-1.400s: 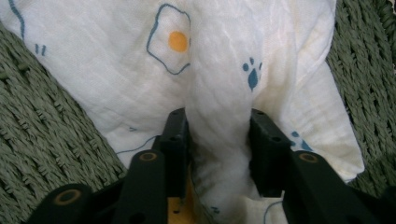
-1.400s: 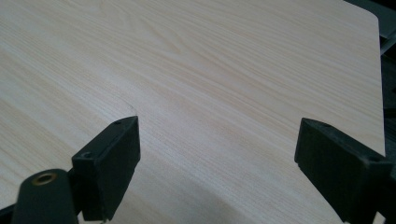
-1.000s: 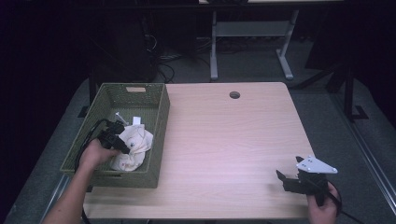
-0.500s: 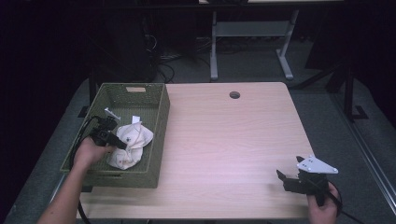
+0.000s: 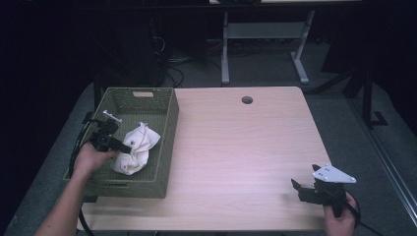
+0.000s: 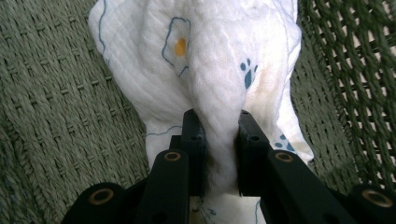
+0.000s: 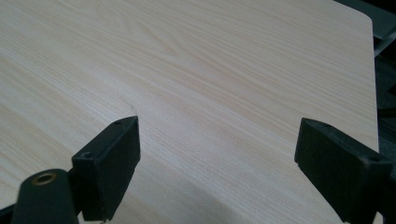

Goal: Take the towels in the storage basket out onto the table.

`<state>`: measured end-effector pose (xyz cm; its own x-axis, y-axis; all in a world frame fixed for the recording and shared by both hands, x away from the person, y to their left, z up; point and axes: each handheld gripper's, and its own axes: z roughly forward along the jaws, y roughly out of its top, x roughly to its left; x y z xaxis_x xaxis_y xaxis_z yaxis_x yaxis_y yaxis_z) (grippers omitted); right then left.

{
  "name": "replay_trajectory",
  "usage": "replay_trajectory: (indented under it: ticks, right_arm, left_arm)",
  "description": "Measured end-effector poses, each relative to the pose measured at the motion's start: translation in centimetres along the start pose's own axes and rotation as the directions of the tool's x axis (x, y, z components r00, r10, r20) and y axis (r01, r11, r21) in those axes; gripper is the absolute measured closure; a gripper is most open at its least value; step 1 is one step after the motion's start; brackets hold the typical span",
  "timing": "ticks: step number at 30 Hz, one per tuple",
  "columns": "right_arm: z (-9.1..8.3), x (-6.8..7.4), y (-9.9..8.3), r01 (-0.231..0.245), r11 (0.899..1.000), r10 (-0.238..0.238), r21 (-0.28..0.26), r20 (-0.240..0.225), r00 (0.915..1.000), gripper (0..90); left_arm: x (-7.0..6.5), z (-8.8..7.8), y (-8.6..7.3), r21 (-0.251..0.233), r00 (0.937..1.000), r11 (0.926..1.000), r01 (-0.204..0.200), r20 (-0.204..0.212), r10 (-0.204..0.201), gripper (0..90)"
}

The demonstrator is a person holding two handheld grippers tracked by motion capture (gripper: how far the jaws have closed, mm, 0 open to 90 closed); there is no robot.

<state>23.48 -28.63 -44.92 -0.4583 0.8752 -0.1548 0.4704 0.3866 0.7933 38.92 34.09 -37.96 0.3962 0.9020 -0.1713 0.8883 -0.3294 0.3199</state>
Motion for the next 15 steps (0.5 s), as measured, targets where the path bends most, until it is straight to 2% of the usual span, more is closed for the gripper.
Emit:
replay_trajectory:
  ticks: [8, 11, 13, 15]
  right_arm:
    - [-0.1, 0.0, 0.0, -0.005, 1.0, 0.005, 0.002, 0.001, 1.0, 13.9]
    - [-0.1, 0.0, 0.0, -0.006, 1.0, 0.006, 0.002, 0.002, 1.0, 13.9]
    - [0.0, 0.0, 0.0, -0.006, 1.0, 0.006, 0.002, 0.002, 1.0, 13.9]
    - [0.0, 0.0, 0.0, -0.001, 1.0, 0.001, 0.001, 0.003, 1.0, 13.9]
  left_arm:
    - [-0.2, -0.8, 0.0, -0.036, 0.9999, 0.9994, 0.001, 0.014, -0.001, 76.4]
    - [-0.2, -1.3, 0.0, -0.051, 0.9999, 0.9986, 0.011, 0.012, -0.011, 76.3]
    - [-0.1, -1.8, 0.0, -0.07, 0.999, 0.9972, 0.025, 0.039, -0.022, 76.3]
    - [-0.1, -2.3, 0.0, -0.079, 0.9992, 0.9965, 0.027, 0.03, -0.024, 76.3]
